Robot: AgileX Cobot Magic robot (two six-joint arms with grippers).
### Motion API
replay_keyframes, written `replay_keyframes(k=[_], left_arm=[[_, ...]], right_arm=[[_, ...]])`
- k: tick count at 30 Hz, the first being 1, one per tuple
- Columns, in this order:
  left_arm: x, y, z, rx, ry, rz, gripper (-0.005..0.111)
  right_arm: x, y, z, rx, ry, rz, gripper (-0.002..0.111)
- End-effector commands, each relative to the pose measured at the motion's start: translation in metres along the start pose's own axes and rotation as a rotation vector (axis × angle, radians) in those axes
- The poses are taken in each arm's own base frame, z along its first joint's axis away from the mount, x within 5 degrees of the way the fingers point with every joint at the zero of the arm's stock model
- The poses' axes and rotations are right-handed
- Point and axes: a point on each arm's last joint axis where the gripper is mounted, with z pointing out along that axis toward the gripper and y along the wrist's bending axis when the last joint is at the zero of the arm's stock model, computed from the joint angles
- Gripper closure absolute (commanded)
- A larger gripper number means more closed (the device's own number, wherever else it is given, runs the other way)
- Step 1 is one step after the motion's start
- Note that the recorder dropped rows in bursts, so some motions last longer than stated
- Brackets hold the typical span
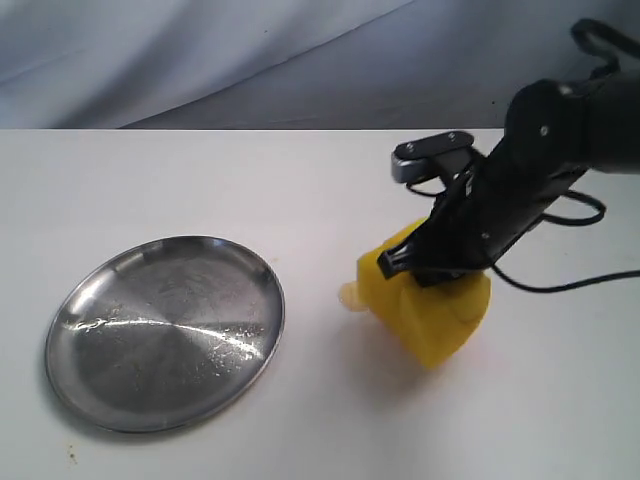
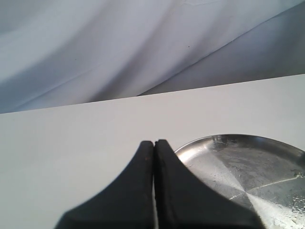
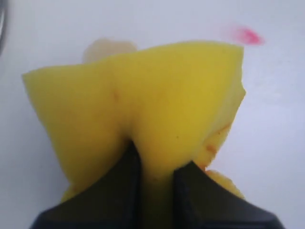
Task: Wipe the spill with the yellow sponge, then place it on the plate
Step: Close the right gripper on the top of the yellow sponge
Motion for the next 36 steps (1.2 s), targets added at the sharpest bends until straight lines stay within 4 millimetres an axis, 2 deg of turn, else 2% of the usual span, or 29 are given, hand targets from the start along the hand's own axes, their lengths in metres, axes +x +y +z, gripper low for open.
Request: replay_keyframes(k=[1,4,6,10,14,16,20,23,26,30,33,36], left_arm=[[-0.002,0.000,0.000,-0.002,-0.011,-0.009,0.107],[-0.002,0.000,0.000,-0.002,-0.011,-0.009,0.107],[-0.002,0.000,0.000,-0.002,-0.011,-0.009,0.107],[-0.002,0.000,0.000,-0.002,-0.011,-0.009,0.107],[-0.002,0.000,0.000,-0.002,-0.011,-0.009,0.107],[-0.002,0.000,0.000,-0.002,-0.011,-0.009,0.107],[-0.002,0.000,0.000,-0.002,-0.011,-0.009,0.107],[-0.002,0.000,0.000,-0.002,-0.011,-0.009,0.107],[-0.002,0.000,0.000,-0.002,-0.011,-0.009,0.107],[-0.002,0.000,0.000,-0.002,-0.011,-0.009,0.107],[-0.002,0.000,0.000,-0.002,-0.011,-0.009,0.107],[-0.002,0.000,0.000,-0.002,-0.011,-0.009,0.107]], right_arm=[[0.010,0.035,0.024,-0.029,0.019,-0.028,0.108],[0.007,0.036,0.050,-0.022,0.009,0.001,0.108],[-0.001,0.030,0.068,-0.010,0.042,0.022,0.108],[-0.026,0.025,0.093,-0.008,0.070,0.046,0.108],[-0.063,0.019,0.108,-0.001,0.042,0.080,0.108],[-0.089,0.012,0.115,0.031,0.036,0.103,0.108],[-0.115,-0.006,0.115,0.098,0.080,0.112,0.108],[-0.120,-0.022,0.106,0.144,0.145,0.127,0.108],[-0.117,-0.036,0.096,0.189,0.212,0.135,0.108],[-0.110,-0.040,0.089,0.245,0.292,0.090,0.108],[-0.097,-0.031,0.083,0.237,0.323,0.056,0.108],[-0.081,-0.014,0.074,0.206,0.264,0.020,0.108]])
